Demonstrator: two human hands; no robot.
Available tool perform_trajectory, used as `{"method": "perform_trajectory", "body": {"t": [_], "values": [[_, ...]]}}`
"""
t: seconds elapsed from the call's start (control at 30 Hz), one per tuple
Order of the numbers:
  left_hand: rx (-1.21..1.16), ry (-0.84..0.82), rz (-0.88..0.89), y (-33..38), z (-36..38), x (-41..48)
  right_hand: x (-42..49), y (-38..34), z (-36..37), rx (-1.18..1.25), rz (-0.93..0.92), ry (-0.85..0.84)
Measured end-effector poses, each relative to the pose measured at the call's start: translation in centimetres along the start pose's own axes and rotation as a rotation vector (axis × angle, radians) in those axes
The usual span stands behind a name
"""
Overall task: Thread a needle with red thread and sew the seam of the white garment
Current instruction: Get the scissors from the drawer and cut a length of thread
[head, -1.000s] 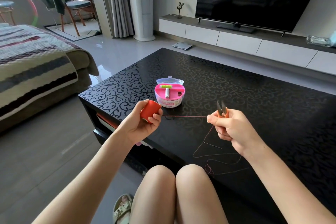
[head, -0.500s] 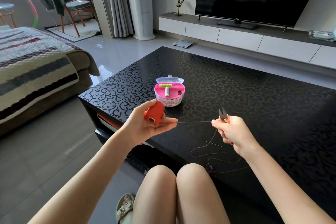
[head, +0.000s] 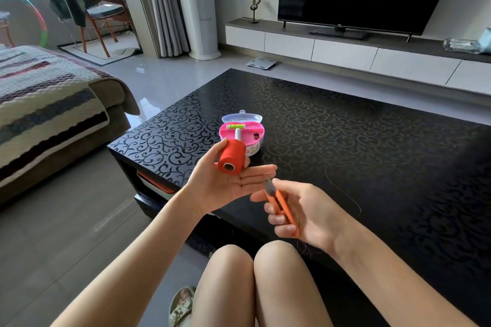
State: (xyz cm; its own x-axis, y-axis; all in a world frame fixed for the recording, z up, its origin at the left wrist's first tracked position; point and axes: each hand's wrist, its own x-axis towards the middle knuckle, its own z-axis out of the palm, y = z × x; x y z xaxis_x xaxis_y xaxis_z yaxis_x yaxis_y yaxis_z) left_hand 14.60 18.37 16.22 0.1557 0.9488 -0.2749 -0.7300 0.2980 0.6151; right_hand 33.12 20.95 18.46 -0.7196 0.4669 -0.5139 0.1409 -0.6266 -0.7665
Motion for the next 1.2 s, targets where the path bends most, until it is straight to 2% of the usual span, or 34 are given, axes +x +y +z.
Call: {"method": "perform_trajectory", "body": {"t": [0.33, 0.63, 0.8, 1.0, 1.2], "values": [[0.076, -0.020, -0.022, 0.2, 0.8, 0.3, 1.9, -0.7, 0.9, 0.130, 0.086, -0.005], [0.070, 0.037, -0.013, 0.0, 0.9, 0.6, 2.4, -1.4, 1.1, 0.213, -0.001, 0.017], [0.019, 0.086, 0.031, -0.6, 0.1, 1.2, 2.2, -1.8, 0.9, 0.296, -0.021, 0.029], [0.118, 0.104, 0.139, -1.5, 0.2, 1.9, 1.7, -2.2, 0.9, 0.314, -0.058, 0.057], [0.123, 0.229, 0.267, -2.2, 0.0, 3.2, 1.5, -2.4, 0.8, 0.324, -0.084, 0.096]]}}
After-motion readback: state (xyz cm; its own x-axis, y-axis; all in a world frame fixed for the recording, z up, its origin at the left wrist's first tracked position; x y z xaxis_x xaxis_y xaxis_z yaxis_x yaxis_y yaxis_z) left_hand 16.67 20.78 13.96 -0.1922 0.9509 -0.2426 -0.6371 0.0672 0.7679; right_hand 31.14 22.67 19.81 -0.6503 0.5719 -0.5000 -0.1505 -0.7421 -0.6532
